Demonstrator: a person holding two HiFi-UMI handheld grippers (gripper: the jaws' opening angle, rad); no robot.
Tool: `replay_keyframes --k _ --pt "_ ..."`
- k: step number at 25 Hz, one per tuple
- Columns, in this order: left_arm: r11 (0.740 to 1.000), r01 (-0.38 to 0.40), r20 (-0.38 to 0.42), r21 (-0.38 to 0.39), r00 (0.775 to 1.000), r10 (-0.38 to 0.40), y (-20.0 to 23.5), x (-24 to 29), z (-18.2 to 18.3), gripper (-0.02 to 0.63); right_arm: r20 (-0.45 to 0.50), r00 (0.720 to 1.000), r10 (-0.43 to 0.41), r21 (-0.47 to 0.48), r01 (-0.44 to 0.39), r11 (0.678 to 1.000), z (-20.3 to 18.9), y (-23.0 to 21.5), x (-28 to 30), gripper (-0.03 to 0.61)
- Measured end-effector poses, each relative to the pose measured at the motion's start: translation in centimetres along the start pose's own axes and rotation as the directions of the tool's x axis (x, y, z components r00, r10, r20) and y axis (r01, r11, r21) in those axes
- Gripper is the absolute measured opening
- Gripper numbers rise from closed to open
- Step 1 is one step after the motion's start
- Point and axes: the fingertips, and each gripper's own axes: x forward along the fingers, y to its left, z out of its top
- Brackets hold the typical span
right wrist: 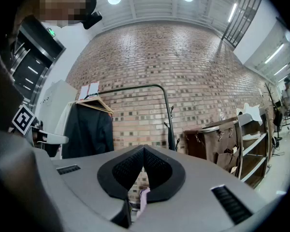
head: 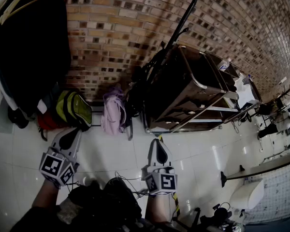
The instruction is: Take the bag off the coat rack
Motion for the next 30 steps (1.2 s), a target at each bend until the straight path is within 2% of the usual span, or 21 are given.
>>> replay_keyframes --k 8,14,21,30 --pt "1.0 0.008 -0.004 -0.01 1.0 -0.008 2.9 2.5 -0.3 0.04 -0.003 1.0 -0.025 0.009 0.025 1.0 -1.3 -0.4 3.3 0.015" --pt "1.0 -0.015 0.0 -0.005 1.0 0.015 4.8 6.2 -0.5 0.04 0.03 0.999 -0.012 0.007 0.012 1.0 -1.6 -2.4 8.6 0.017" --pt "0.998 -0.056 -0.002 -0.009 0.998 0.056 7.3 14.0 -0.2 0.04 0.059 0.998 0.034 0.063 -0.038 0.997 -1.4 -6.5 17.7 0.017" --pt "0.997 -0.07 0.005 -0.012 0.998 0.07 8.5 25.8 1.2 0.04 0.043 0.997 0.065 0.02 -0.066 0.998 -2.1 -13.2 28.2 0.017"
